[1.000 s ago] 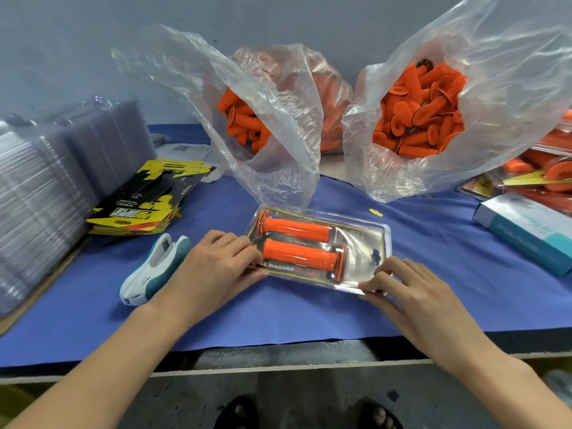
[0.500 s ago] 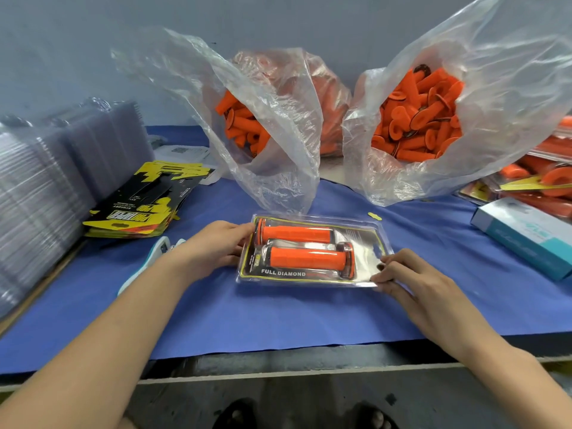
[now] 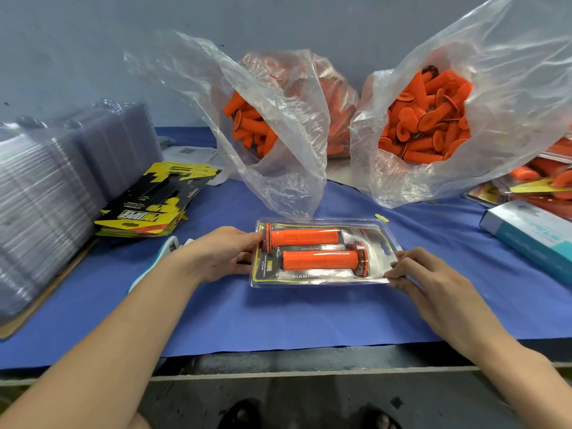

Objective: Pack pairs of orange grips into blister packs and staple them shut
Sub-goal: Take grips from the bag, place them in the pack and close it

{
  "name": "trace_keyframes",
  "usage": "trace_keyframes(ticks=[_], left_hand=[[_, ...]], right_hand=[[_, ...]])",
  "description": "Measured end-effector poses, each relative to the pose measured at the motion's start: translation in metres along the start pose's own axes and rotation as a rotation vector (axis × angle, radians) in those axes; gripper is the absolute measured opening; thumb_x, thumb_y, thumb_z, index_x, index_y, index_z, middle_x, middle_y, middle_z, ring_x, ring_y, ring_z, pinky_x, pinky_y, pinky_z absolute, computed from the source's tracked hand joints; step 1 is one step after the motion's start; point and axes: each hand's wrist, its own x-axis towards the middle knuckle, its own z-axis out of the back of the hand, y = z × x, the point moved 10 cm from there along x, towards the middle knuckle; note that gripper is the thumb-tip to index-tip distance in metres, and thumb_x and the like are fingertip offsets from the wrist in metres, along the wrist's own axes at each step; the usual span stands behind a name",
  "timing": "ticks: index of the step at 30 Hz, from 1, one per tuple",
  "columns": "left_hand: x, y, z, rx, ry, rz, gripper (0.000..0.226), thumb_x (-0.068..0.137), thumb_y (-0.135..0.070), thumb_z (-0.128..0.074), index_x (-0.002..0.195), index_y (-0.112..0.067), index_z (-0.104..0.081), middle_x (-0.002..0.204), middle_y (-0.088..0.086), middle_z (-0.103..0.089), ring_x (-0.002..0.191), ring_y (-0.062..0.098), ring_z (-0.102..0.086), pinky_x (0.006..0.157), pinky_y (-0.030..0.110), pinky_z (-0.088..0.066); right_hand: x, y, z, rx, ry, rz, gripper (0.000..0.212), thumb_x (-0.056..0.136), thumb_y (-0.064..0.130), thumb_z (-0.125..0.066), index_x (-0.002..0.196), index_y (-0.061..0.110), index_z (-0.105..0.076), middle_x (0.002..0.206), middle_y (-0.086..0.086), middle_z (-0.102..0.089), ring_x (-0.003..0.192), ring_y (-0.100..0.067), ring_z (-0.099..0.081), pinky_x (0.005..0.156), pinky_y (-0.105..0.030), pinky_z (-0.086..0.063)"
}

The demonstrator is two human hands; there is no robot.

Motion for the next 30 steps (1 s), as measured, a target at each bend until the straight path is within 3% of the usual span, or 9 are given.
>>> trace_keyframes(ticks=[3, 11, 14, 17, 20, 26, 30], left_hand=[[-0.004, -0.002, -0.003, -0.027, -0.008, -0.012, 0.032, 0.094, -0.034, -0.063, 0.099, -0.004, -0.071, 0.094, 0.012, -0.075, 0.076, 0.017, -0.072, 0.062, 0.027, -0.058], [-0.018, 0.002, -0.015, -0.216, 0.156, -0.014, 0.029, 0.099, -0.027, -0.057, 0.113, -0.005, -0.068, 0.108, 0.013, -0.073, 0.089, 0.021, -0.072, 0.072, 0.028, -0.058], [-0.021, -0.001, -0.021, -0.253, 0.179, -0.041, 0.032, 0.094, -0.032, -0.062, 0.112, -0.007, -0.070, 0.101, 0.008, -0.072, 0.080, 0.014, -0.069, 0.068, 0.023, -0.057], [-0.027, -0.011, -0.029, -0.299, 0.235, -0.097, 0.028, 0.089, -0.034, -0.066, 0.098, -0.010, -0.078, 0.096, 0.005, -0.072, 0.074, 0.011, -0.067, 0.067, 0.022, -0.057], [-0.032, -0.020, -0.035, -0.294, 0.273, -0.161, 0.031, 0.091, -0.033, -0.065, 0.104, -0.007, -0.073, 0.100, 0.010, -0.074, 0.076, 0.011, -0.068, 0.068, 0.022, -0.056], [-0.034, -0.021, -0.034, -0.306, 0.239, -0.187, 0.030, 0.091, -0.030, -0.064, 0.108, -0.005, -0.067, 0.097, 0.010, -0.073, 0.077, 0.013, -0.070, 0.068, 0.022, -0.057], [-0.032, -0.017, -0.027, -0.290, 0.178, -0.167, 0.026, 0.097, -0.030, -0.059, 0.107, -0.008, -0.068, 0.092, 0.007, -0.074, 0.077, 0.015, -0.071, 0.067, 0.024, -0.057]], right_hand=[[0.004, 0.004, 0.002, -0.108, -0.010, 0.011, 0.010, 0.082, 0.006, -0.076, 0.083, 0.011, -0.067, 0.089, -0.003, -0.063, 0.076, -0.031, -0.063, 0.061, -0.035, -0.047], [0.005, -0.029, -0.002, -0.043, -0.019, -0.221, 0.015, 0.089, 0.007, -0.068, 0.088, 0.021, -0.063, 0.096, 0.005, -0.059, 0.077, -0.029, -0.061, 0.056, -0.040, -0.048], [0.007, -0.041, -0.005, -0.017, -0.017, -0.257, 0.018, 0.088, 0.002, -0.067, 0.086, 0.019, -0.062, 0.094, 0.005, -0.060, 0.072, -0.032, -0.061, 0.058, -0.042, -0.047], [0.008, -0.049, -0.008, 0.001, -0.014, -0.279, 0.026, 0.086, -0.006, -0.064, 0.084, 0.020, -0.062, 0.090, 0.009, -0.060, 0.069, -0.023, -0.055, 0.057, -0.034, -0.038], [0.008, -0.055, -0.012, 0.042, -0.007, -0.304, 0.026, 0.088, -0.003, -0.062, 0.082, 0.022, -0.061, 0.090, 0.010, -0.060, 0.074, -0.022, -0.057, 0.060, -0.037, -0.040], [0.007, -0.055, -0.011, 0.037, -0.028, -0.298, 0.027, 0.088, -0.003, -0.063, 0.081, 0.024, -0.059, 0.088, 0.011, -0.058, 0.072, -0.021, -0.055, 0.061, -0.036, -0.038], [0.008, -0.048, -0.009, -0.010, -0.057, -0.242, 0.026, 0.085, -0.006, -0.062, 0.083, 0.020, -0.062, 0.092, 0.005, -0.062, 0.075, -0.032, -0.063, 0.060, -0.035, -0.039]])
